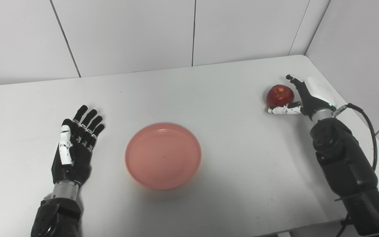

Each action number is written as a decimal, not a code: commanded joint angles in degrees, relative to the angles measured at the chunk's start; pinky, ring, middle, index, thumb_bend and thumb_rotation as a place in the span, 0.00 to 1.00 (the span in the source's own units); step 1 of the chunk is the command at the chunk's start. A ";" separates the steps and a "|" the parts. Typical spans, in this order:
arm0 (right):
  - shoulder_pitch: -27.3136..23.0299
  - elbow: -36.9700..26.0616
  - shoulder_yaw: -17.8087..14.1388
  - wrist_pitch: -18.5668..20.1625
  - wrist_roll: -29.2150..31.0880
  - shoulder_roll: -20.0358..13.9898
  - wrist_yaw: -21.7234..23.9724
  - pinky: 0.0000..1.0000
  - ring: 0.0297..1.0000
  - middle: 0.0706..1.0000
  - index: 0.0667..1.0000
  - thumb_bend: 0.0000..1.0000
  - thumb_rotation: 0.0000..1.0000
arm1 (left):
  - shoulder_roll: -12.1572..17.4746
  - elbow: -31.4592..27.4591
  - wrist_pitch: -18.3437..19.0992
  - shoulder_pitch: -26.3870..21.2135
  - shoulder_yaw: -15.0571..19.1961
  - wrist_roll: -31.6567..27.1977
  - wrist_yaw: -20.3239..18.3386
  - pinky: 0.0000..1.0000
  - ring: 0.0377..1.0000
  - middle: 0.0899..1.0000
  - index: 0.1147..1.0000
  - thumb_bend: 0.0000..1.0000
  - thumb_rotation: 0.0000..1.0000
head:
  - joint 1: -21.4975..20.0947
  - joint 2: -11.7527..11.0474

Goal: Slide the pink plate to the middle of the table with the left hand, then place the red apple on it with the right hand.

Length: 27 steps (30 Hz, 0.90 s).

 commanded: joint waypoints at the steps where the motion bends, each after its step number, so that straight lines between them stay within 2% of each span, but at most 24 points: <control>1: -2.72 -0.95 -0.45 -0.90 0.30 -1.28 -2.15 0.76 0.84 0.87 0.86 1.00 0.36 | -0.03 0.68 0.50 1.13 0.12 -0.95 -0.56 0.89 0.87 0.86 0.85 0.40 1.00 | 0.05 0.04; 8: -3.09 0.44 0.14 -1.06 0.94 -1.79 -2.67 0.74 0.82 0.85 0.85 0.97 0.36 | 0.09 0.66 0.41 1.18 0.07 -0.76 -0.71 0.90 0.87 0.87 0.85 0.41 1.00 | 0.02 0.18; 10: -3.24 0.84 0.08 -1.28 1.38 -1.78 -2.88 0.68 0.78 0.82 0.85 0.96 0.35 | 0.08 0.59 0.42 1.21 0.02 -0.58 -0.59 0.90 0.87 0.87 0.85 0.41 1.00 | 0.11 0.21; 12: -3.28 1.07 0.05 -1.83 1.98 -1.76 -3.38 0.66 0.76 0.80 0.84 0.95 0.35 | 0.09 0.62 0.41 1.20 -0.01 -0.62 -0.68 0.90 0.87 0.87 0.85 0.40 1.00 | 0.13 0.22; 19: -4.04 3.27 -0.59 -4.53 5.95 -1.02 -6.07 0.68 0.74 0.78 0.80 0.92 0.34 | -0.04 0.49 0.64 1.24 0.07 -1.01 -0.79 0.90 0.87 0.86 0.85 0.40 1.00 | 0.35 0.32; 27: -5.43 7.31 1.23 -7.05 5.90 -1.26 -9.83 0.57 0.62 0.66 0.68 0.84 0.32 | -0.02 0.17 1.15 1.27 0.11 -1.17 -0.34 0.89 0.87 0.86 0.85 0.40 1.00 | 0.39 0.35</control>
